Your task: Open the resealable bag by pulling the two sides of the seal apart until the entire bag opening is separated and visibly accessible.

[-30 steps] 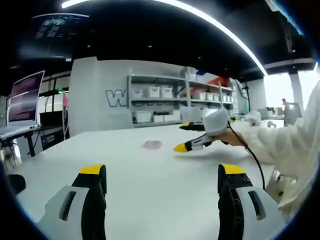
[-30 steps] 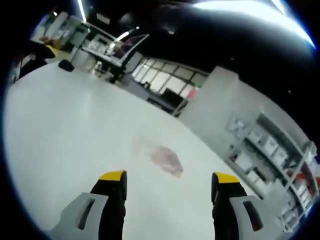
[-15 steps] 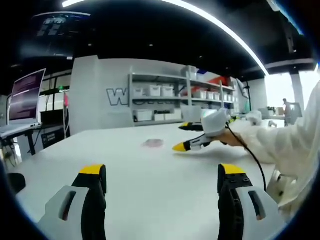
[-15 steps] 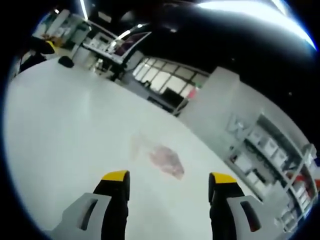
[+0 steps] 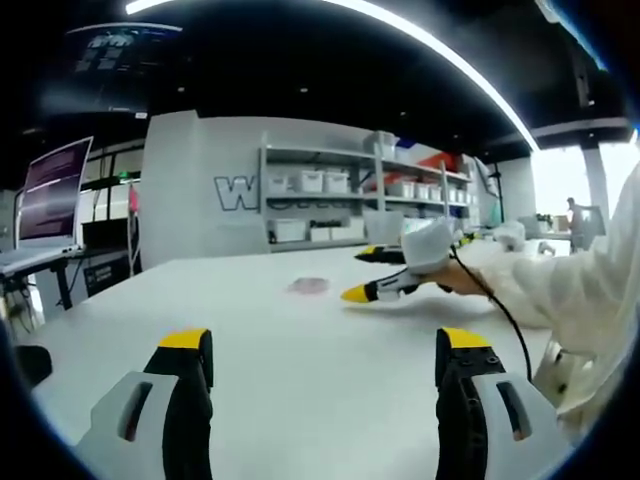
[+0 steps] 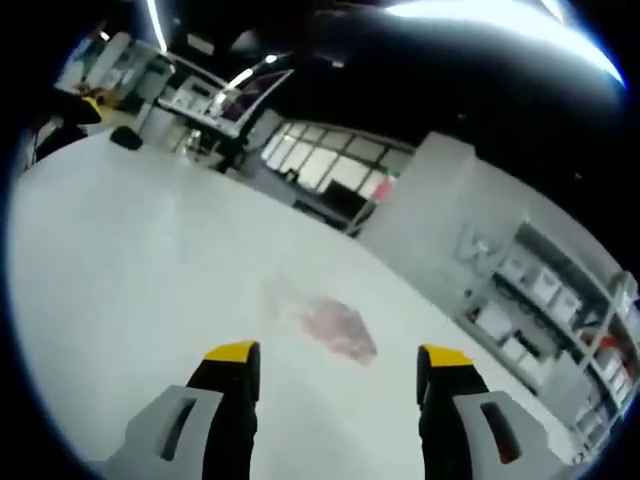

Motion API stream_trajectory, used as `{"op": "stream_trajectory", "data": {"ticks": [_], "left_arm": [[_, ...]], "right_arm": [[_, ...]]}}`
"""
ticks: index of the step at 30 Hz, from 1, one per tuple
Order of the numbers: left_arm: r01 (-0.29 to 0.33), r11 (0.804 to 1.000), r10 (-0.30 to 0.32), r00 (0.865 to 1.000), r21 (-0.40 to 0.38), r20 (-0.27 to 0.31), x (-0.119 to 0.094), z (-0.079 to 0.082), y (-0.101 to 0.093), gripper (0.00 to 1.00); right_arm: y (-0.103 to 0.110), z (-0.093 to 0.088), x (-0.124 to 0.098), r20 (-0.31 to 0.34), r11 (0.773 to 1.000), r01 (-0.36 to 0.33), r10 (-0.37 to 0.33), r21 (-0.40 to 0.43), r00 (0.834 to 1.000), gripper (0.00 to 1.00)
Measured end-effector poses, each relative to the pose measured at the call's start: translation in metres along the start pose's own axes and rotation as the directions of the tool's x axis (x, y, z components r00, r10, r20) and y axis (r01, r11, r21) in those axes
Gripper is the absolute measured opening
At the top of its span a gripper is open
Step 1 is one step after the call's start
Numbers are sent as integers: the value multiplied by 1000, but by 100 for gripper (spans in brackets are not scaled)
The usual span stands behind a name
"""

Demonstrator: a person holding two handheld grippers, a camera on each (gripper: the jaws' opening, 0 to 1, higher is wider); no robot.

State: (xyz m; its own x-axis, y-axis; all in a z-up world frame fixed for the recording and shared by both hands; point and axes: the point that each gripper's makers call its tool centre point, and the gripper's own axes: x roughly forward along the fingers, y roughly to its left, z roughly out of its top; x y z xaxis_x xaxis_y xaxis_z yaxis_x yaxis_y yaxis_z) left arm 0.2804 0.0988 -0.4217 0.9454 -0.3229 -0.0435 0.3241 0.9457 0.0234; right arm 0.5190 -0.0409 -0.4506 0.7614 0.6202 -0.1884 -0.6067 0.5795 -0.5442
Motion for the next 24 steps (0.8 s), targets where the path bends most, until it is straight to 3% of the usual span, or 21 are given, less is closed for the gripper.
{"op": "stream_trajectory", "data": {"ticks": [4,11,24], "left_arm": [[3,1000,-3,1000,0,2,0,1,-1,91],[-4,1000,4,1000,-1,1,-2,1,1,91],[-9,1000,9,1000,-3,0,-4,0,2,91]], "right_arm": [[1,-4,7,-13,1000,2,-2,-2,1000,60],[7,-3,12,-8,997,-11,11,76,1000,56],[12,2,20,7,992,-10,10,129,1000,56]]}}
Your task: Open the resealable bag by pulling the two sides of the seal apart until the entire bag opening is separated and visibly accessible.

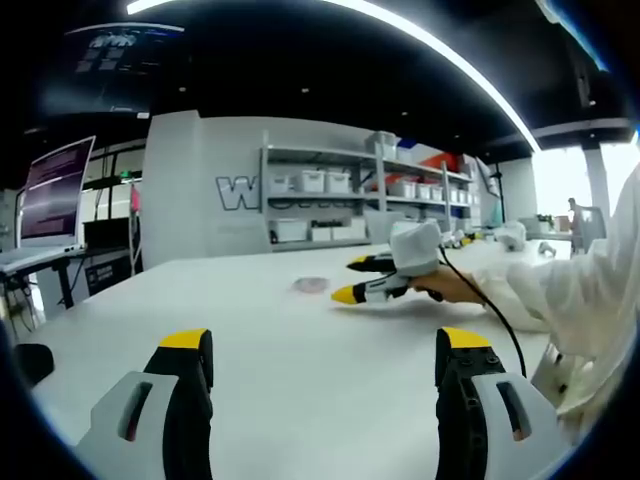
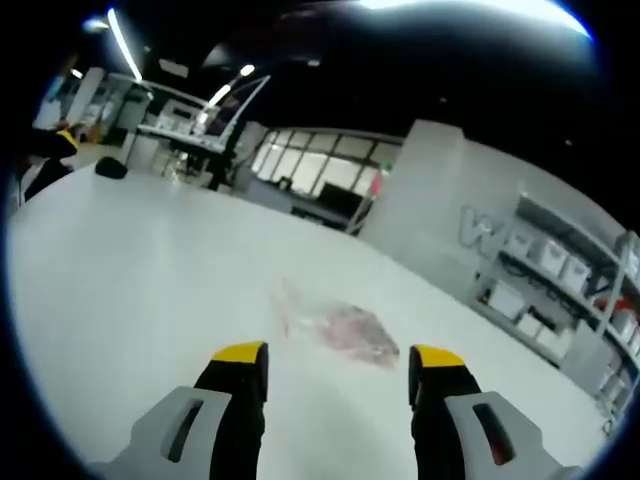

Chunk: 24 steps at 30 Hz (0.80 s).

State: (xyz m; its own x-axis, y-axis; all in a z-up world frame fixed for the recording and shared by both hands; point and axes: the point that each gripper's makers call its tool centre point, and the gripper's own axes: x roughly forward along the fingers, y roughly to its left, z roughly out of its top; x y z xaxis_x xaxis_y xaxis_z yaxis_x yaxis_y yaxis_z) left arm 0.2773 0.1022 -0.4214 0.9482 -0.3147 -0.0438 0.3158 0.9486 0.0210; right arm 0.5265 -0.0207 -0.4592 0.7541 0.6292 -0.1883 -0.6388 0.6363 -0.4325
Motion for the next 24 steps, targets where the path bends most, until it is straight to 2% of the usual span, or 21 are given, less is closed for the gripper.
{"op": "stream_trajectory", "data": {"ticks": [8,24], "left_arm": [[-6,1000,6,1000,2,1,-2,1,2,91],[-7,1000,7,1000,12,6,-3,5,3,91]], "right_arm": [[3,1,3,3,1000,-3,3,17,1000,55],[13,-1,10,-17,999,-10,10,-40,1000,52]]}}
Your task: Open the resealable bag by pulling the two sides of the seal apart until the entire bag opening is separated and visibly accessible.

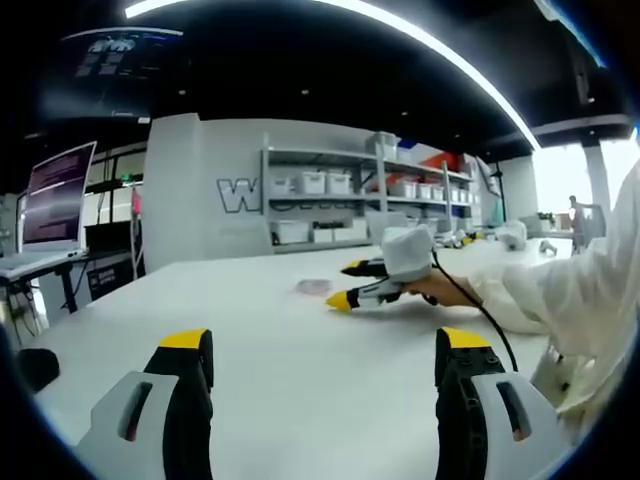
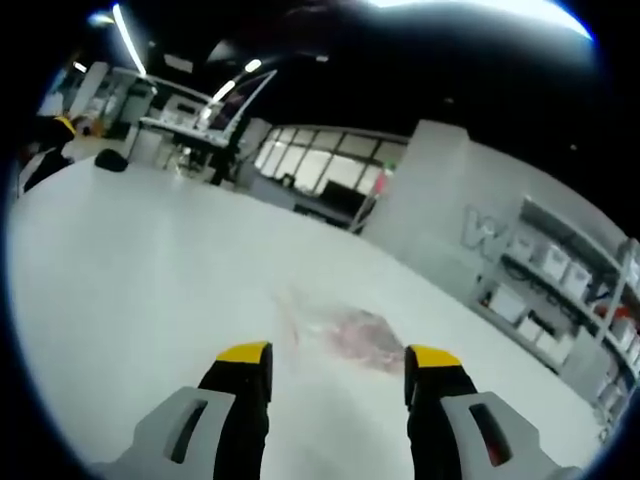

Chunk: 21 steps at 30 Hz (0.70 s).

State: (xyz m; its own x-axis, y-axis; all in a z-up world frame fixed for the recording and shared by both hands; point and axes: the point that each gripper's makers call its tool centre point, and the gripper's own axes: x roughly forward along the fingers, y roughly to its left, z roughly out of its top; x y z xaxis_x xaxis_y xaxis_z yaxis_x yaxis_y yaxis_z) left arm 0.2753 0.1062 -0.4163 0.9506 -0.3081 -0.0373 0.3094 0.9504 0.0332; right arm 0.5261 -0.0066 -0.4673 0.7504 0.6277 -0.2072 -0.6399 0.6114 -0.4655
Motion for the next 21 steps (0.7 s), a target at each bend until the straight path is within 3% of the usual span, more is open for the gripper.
{"op": "stream_trajectory", "data": {"ticks": [9,17,21], "left_arm": [[4,1000,-4,1000,-2,-2,0,-2,-1,91],[-3,1000,3,1000,-5,-4,-1,-3,2,91],[-4,1000,4,1000,-4,-3,-2,-3,3,91]], "right_arm": [[-3,3,2,10,1000,14,-14,-27,1000,48],[3,7,5,3,991,20,-20,-132,1000,49],[3,8,6,9,992,20,-19,-122,1000,49]]}}
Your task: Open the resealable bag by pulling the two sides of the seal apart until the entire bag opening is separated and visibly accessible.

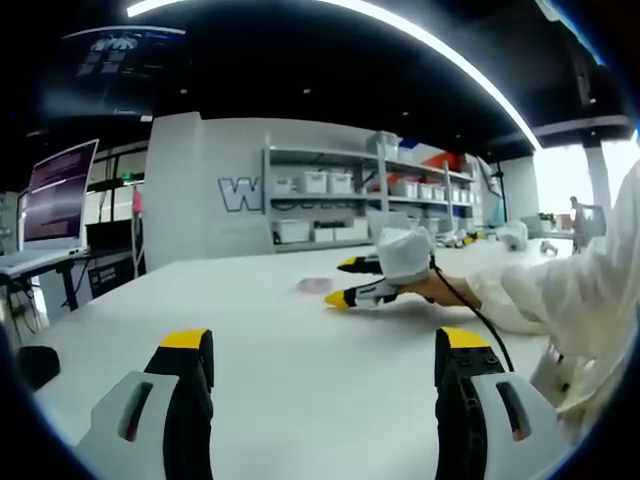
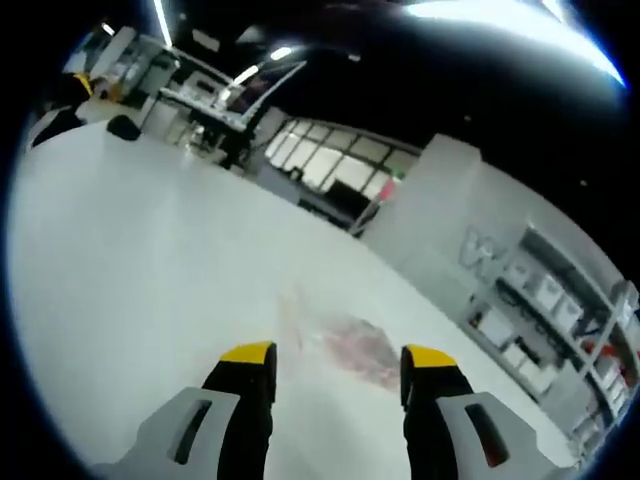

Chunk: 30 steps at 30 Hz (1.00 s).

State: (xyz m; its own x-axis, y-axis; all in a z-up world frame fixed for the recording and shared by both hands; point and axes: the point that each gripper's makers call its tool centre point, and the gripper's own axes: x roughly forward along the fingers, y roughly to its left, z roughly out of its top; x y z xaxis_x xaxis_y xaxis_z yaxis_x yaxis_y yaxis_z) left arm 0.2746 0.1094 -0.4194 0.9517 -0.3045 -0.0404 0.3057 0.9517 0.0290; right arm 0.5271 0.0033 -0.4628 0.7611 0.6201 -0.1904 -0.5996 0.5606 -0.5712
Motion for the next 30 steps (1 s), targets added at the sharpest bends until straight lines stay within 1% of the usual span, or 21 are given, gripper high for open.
{"op": "stream_trajectory", "data": {"ticks": [6,12,17,22,25,28,30], "left_arm": [[-2,1000,2,1000,-1,-2,-1,-1,1,91],[-3,1000,3,1000,-1,-1,-1,0,2,91],[-3,1000,3,1000,-3,-2,-1,-1,2,91],[-3,1000,3,1000,-4,1,-1,0,2,91],[-4,1000,4,1000,-6,-1,-2,-1,3,91],[-9,1000,9,1000,-8,0,-3,-1,5,91],[-12,1000,12,1000,-9,1,-4,-1,7,91]], "right_arm": [[1,0,1,2,1000,1,-1,25,1000,49],[1,0,2,7,997,9,-9,76,1000,49],[0,1,5,3,996,12,-13,84,1000,48],[0,0,11,-6,991,17,-16,133,1000,47],[0,-2,15,-20,983,30,-27,183,999,45],[-1,-1,17,-20,960,47,-43,275,999,44],[-3,1,18,-14,952,53,-51,301,999,43]]}}
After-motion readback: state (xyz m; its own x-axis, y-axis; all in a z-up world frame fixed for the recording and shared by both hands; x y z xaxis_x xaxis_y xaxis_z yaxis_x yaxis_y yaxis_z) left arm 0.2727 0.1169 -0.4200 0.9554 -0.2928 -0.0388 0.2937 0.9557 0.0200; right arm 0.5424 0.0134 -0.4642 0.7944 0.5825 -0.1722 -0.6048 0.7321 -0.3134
